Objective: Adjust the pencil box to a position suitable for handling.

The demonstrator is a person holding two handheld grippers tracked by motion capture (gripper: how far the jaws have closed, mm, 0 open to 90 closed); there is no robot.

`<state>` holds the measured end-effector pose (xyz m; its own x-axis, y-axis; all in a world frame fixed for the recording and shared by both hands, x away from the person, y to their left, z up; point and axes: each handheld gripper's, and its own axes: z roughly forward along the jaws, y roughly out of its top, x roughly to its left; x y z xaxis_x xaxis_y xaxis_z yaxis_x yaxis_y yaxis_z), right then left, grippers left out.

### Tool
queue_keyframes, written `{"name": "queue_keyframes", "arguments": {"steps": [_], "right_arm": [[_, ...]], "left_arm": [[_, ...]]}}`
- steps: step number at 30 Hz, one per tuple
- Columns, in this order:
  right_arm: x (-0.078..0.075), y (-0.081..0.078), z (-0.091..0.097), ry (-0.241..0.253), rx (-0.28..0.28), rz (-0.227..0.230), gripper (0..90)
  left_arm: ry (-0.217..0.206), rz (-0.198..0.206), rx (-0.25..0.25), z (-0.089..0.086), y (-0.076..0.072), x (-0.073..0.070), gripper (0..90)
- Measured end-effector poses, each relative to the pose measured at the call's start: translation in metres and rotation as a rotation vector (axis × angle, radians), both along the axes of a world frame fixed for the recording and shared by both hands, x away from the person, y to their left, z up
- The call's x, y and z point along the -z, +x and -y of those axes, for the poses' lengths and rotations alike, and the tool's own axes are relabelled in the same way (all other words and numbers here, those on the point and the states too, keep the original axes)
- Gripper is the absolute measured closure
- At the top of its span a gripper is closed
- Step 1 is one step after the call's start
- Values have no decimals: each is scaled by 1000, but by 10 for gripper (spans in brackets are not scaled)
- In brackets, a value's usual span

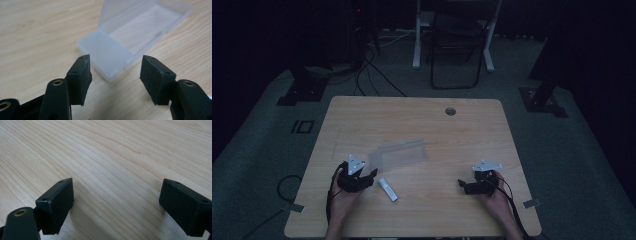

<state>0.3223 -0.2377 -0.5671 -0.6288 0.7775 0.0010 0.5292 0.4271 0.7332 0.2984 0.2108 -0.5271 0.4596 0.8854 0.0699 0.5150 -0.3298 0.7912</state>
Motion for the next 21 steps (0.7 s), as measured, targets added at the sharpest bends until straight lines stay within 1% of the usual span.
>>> {"name": "queue_keyframes", "arguments": {"steps": [3, 7, 10, 13, 14, 16, 17, 19, 21], "right_arm": [[0, 0, 0, 0, 0, 0, 125], [0, 0, 0, 0, 0, -1, 125], [0, 0, 0, 0, 1, -1, 125], [0, 0, 0, 0, 1, -1, 125], [0, 0, 0, 0, 1, -1, 125], [0, 0, 0, 0, 1, -2, 125], [0, 0, 0, 0, 1, -1, 125], [0, 0, 0, 0, 1, -1, 125], [0, 0, 0, 0, 1, -1, 125]], "left_arm": [[11, -5, 2, 1, 8, -5, 425], [43, -7, 18, 4, 18, -8, 429], [39, 0, 32, 6, 25, -12, 437], [58, -25, 28, 8, 34, -13, 437], [60, -28, 28, 9, 37, -14, 438], [60, -28, 29, 9, 39, -14, 444], [55, -25, 31, 9, 43, -15, 448], [46, -17, 27, 10, 46, -16, 448], [33, 4, 23, 10, 48, -17, 449]]}}
